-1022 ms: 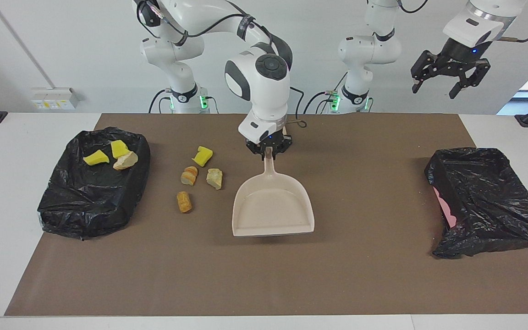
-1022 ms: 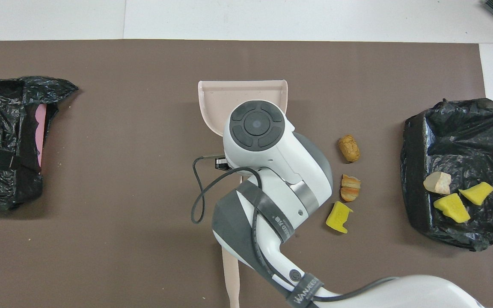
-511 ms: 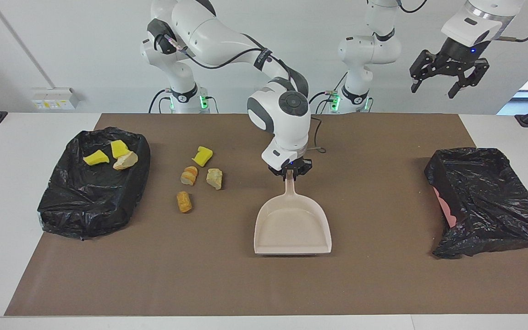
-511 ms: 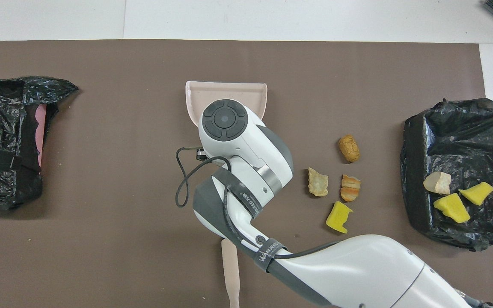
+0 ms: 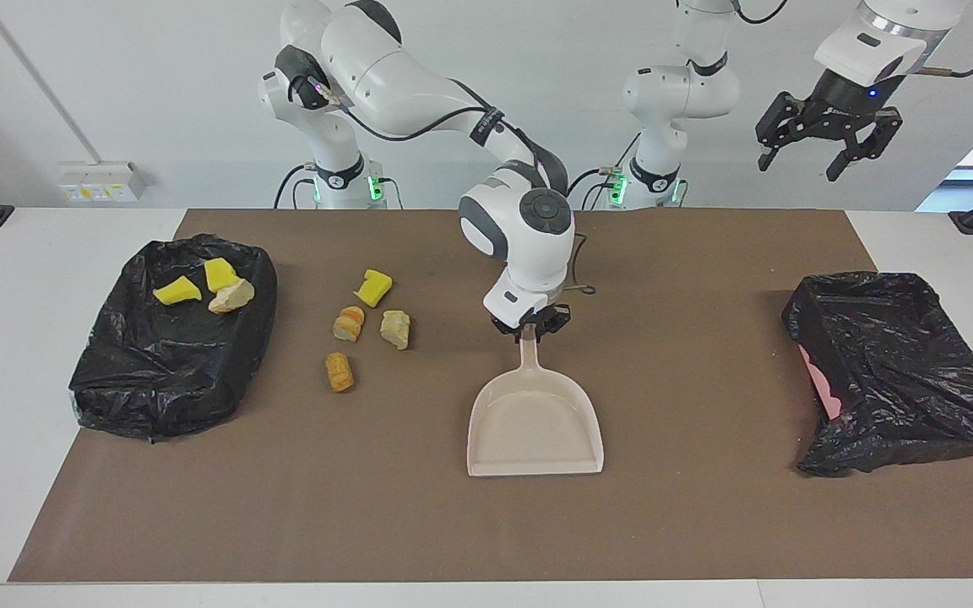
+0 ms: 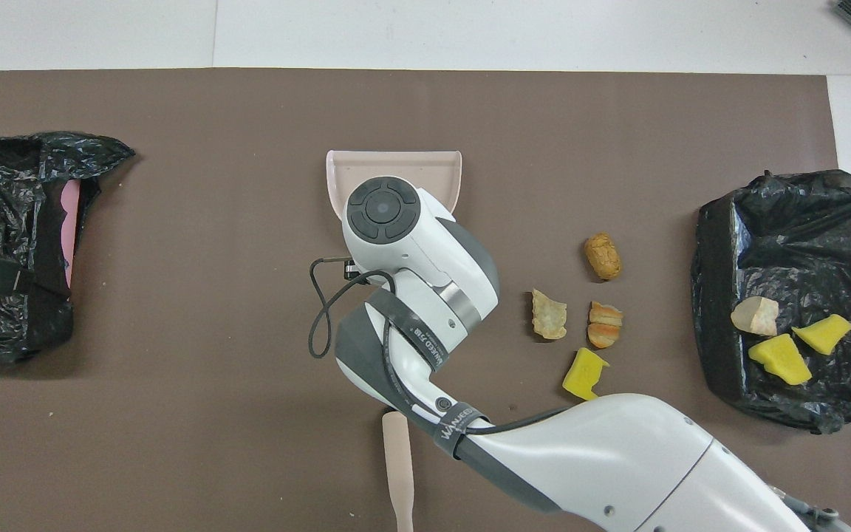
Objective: Sweep and dump trash in bin
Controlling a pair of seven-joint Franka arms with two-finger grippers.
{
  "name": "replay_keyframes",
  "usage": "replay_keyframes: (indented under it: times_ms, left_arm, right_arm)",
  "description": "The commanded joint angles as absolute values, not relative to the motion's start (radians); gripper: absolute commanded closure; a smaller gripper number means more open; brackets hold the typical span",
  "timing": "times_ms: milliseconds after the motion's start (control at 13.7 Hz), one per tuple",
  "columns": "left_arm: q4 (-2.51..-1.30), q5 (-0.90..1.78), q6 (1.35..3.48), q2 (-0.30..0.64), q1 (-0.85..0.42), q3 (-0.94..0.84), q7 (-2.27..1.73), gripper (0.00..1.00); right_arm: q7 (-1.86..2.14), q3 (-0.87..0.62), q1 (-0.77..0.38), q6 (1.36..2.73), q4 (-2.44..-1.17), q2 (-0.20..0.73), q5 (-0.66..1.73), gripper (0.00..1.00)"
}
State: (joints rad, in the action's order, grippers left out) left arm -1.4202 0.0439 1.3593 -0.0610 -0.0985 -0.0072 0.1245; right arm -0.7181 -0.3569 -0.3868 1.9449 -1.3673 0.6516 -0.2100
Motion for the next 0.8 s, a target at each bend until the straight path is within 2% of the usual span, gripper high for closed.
replay_keyframes:
  times_ms: [0,292,511,730]
  left_arm:
    - [-1.437,0.034,1.364,-0.078,-0.112,-0.018,0.114,0.0]
    - [-1.437,0.034,1.42,-0.071,-0.112,-0.026,0.097,0.0]
    - [-1.454,0.034,1.492,-0.048,-0.147,-0.032,0.095,0.0]
    - [-1.46,0.034,1.554,0.012,-0.199,-0.032,0.077,0.0]
  right_arm:
    - [-0.67,-0.364,-0.387,1.921,-1.387,0.6,-0.224,0.0]
    - [-0.652,-0.367,-0.382,1.816,-1.452,0.476,-0.157,0.0]
    - [-0.554,-0.367,-0.364,1.812,-1.619,0.284,-0.051,0.0]
    - [-0.479,-0.367,-0.359,1.709,-1.722,0.137,0.024,0.0]
